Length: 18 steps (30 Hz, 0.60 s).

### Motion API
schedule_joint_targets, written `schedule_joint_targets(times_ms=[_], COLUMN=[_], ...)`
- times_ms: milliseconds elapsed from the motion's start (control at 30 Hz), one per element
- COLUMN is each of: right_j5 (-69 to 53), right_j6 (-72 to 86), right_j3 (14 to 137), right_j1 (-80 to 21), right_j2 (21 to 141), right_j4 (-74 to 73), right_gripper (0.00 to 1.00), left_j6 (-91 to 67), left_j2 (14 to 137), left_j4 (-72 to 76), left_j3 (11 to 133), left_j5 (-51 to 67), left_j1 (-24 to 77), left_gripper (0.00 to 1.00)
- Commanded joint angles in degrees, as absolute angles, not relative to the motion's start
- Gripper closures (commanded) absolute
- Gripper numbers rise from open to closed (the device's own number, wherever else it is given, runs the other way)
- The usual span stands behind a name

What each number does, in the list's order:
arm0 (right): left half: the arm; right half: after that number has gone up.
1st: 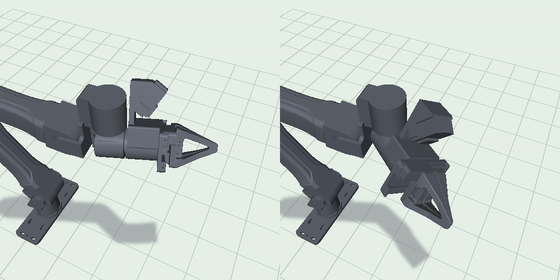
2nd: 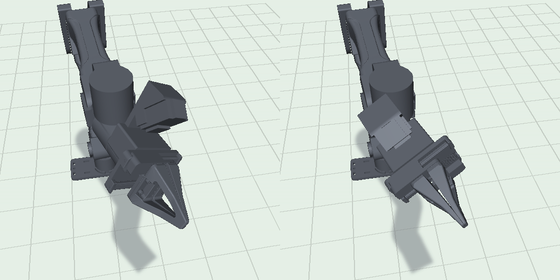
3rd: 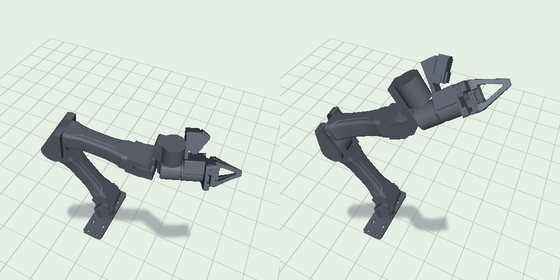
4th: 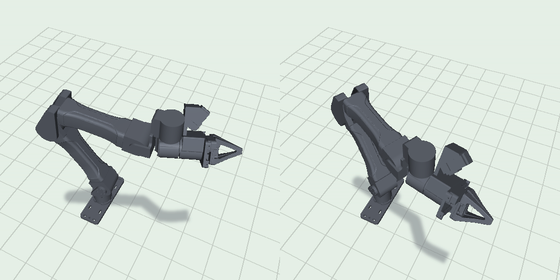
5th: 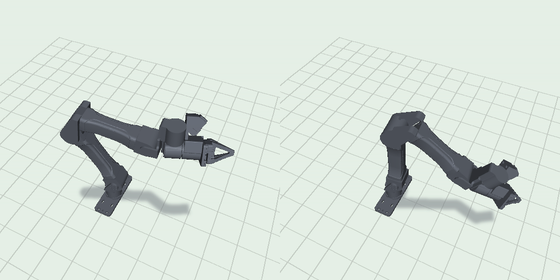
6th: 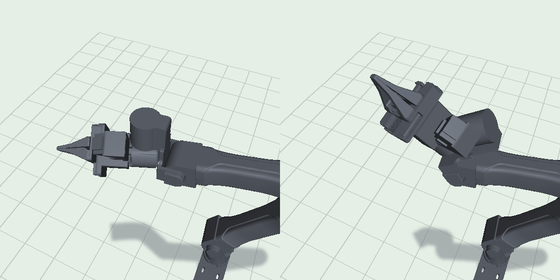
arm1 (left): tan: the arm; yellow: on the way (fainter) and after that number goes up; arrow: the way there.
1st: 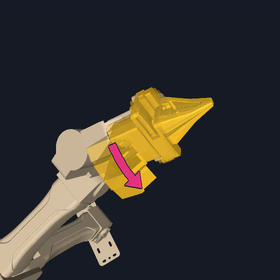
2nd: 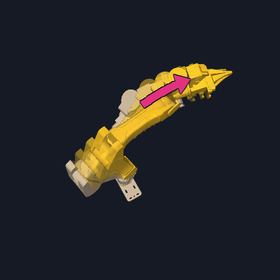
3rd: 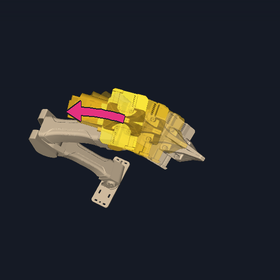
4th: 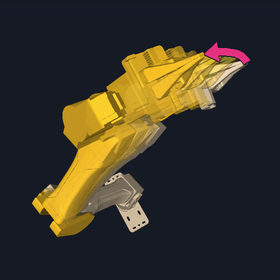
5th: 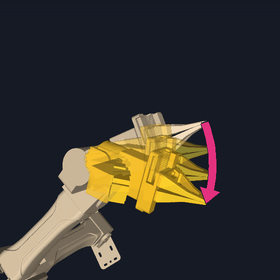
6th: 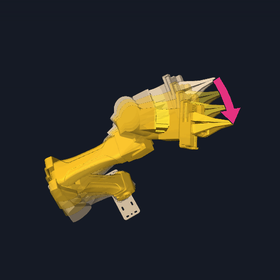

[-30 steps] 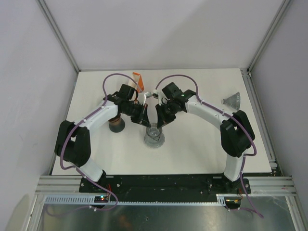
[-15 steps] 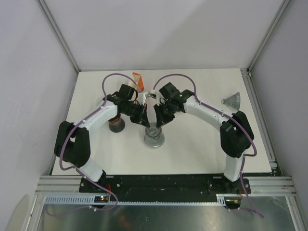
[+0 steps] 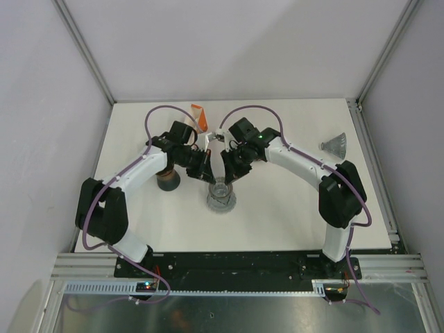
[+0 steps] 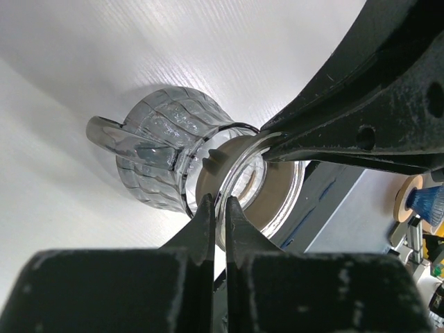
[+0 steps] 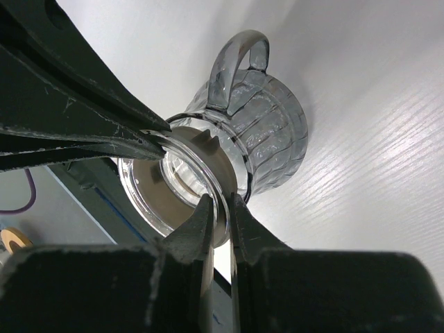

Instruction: Place the coffee filter in the dripper

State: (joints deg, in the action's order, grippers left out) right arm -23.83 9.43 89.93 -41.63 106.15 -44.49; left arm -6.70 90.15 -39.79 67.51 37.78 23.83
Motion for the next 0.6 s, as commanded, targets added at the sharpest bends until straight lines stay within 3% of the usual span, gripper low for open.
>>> schedule_joint_targets(times_ms=[0,567], right_j5=[-28.23,-30.71], right_j6=[11.76,10.97], right_j3=[94.19,94.04], right_j1=[-44.18,-43.32], right_j2=[104.5,109.63], right_j4=[-38.67,-38.98], right_gripper=[1.0,1.0], left_j6=[-7.04,-8.34], left_j2=[87.14,89.65], left_j4=[-35.53,-35.54], left_j3=[69.19,67.39], left_j5=[46.69,46.62], left_j1=[27.44,27.47], left_gripper=[1.0,1.0])
